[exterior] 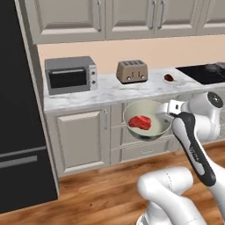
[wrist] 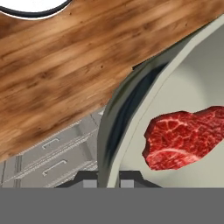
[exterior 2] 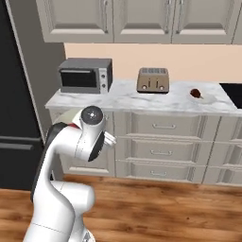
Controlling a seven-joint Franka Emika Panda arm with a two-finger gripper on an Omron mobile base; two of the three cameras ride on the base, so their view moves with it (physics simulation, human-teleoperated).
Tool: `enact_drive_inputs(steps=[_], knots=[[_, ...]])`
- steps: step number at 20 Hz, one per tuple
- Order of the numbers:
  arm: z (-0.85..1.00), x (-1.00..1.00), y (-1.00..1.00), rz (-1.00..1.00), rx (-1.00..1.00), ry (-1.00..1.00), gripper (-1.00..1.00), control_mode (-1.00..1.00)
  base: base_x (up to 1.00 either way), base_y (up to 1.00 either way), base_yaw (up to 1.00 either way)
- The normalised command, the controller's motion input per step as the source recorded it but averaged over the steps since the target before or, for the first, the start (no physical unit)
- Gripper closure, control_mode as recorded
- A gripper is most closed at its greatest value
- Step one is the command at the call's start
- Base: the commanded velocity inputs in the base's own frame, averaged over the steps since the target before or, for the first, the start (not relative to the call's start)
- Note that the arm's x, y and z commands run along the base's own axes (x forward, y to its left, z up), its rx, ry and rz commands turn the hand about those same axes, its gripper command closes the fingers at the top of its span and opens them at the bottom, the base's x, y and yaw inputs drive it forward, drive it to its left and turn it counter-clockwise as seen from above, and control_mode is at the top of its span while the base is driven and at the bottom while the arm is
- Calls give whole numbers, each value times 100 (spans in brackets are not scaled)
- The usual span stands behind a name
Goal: Place one of the steaks on the plate and the other in the bowl. Then place the bowl in the fridge.
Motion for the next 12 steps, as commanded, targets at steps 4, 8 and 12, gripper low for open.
enact_drive_inputs(steps=[4,8,12], knots=[[0,0,0,0,0,0,100,100,4,100,-1],[0,0,0,0,0,0,100,100,1,100,-1],[0,0,0,0,0,0,100,100,7,100,-2]])
